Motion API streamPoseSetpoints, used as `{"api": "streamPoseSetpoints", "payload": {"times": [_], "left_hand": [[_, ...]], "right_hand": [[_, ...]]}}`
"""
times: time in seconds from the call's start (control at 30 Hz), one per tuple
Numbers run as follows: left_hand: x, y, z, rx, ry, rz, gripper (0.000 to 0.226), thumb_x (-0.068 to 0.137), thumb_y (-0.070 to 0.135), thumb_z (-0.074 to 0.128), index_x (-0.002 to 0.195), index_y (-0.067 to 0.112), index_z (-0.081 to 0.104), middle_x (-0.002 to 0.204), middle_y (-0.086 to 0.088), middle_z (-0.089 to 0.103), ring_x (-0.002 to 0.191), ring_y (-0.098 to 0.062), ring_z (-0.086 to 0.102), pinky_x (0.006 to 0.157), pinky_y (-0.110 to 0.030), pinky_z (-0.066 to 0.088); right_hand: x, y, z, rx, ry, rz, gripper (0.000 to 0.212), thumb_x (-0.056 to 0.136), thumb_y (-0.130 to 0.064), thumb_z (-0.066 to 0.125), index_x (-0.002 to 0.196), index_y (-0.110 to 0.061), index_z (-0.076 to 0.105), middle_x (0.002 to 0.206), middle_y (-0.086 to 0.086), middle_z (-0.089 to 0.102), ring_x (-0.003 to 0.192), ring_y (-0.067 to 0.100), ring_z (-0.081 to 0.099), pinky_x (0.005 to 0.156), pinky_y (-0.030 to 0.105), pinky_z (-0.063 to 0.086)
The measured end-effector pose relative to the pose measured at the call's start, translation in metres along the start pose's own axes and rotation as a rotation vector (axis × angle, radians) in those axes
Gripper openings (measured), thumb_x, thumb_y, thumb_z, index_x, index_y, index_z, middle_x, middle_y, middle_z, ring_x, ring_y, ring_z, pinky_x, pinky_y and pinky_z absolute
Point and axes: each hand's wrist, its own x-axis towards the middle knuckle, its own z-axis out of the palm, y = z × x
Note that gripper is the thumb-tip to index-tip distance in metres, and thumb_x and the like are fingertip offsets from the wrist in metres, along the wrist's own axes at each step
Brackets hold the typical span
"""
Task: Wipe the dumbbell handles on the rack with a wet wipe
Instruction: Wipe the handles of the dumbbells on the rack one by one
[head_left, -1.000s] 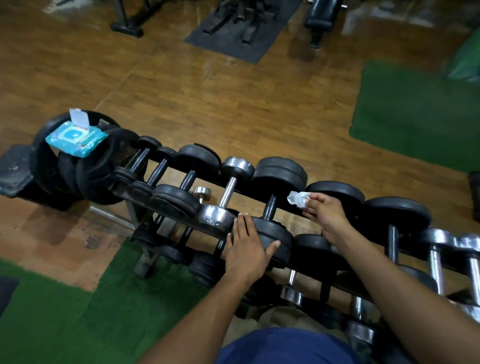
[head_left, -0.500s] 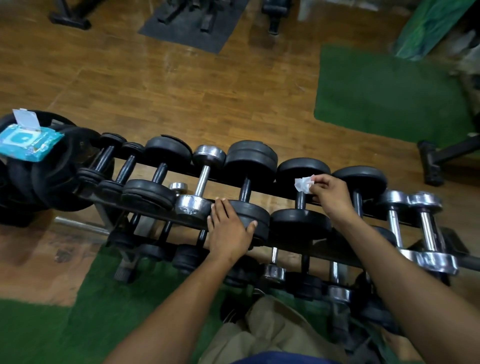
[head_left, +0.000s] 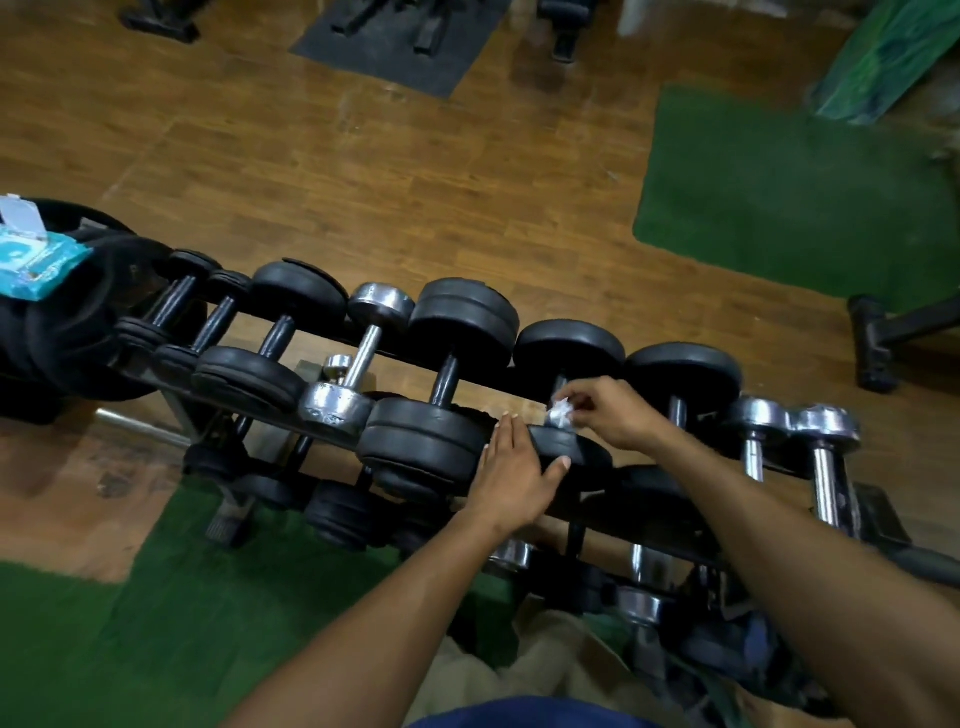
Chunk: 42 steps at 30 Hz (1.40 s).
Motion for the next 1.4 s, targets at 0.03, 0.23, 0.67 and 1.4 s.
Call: {"api": "streamPoseSetpoints", "payload": {"times": [0.03, 0.23, 0.67, 1.4], "left_hand": [[0.004, 0.006, 0.005, -0.020, 0.017, -0.038, 0.099, 0.100, 0.061, 0.045, 0.161, 0.005, -0.007, 0.171, -0.011, -0.008, 0.157, -0.024, -0.007, 0.127, -0.039, 0.003], [0.021, 0.031, 0.020, -0.061, 0.112, -0.231, 0.120, 0.088, 0.074, 0.055, 0.161, 0.005, -0.011, 0.170, -0.011, -0.011, 0.157, -0.025, -0.011, 0.127, -0.043, 0.005], [0.029, 0.033, 0.027, 0.009, 0.206, -0.306, 0.126, 0.073, 0.088, 0.055, 0.162, 0.013, 0.007, 0.170, -0.007, 0.006, 0.157, -0.024, 0.002, 0.127, -0.045, 0.014], [0.027, 0.030, 0.029, 0.062, 0.216, -0.280, 0.124, 0.072, 0.094, 0.047, 0.161, 0.017, 0.011, 0.169, -0.005, 0.012, 0.157, -0.022, 0.005, 0.125, -0.047, 0.022]], "right_hand": [[0.005, 0.005, -0.001, -0.059, -0.084, -0.035, 0.030, 0.090, -0.012, 0.071, 0.118, -0.024, 0.073, 0.101, -0.003, 0.074, 0.097, 0.012, 0.067, 0.083, 0.024, 0.047], [0.030, 0.023, 0.007, -0.226, -0.332, -0.276, 0.029, 0.093, -0.014, 0.065, 0.117, -0.026, 0.075, 0.108, -0.006, 0.075, 0.092, 0.008, 0.064, 0.071, 0.019, 0.038], [0.049, 0.047, 0.015, -0.395, -0.315, -0.544, 0.033, 0.093, -0.026, 0.062, 0.126, -0.031, 0.066, 0.101, -0.006, 0.043, 0.090, 0.017, 0.058, 0.074, 0.034, 0.049], [0.026, 0.053, 0.020, -0.456, 0.147, -0.468, 0.048, 0.092, -0.019, 0.065, 0.138, -0.016, 0.053, 0.109, 0.004, 0.059, 0.091, 0.024, 0.064, 0.058, 0.032, 0.050]]}}
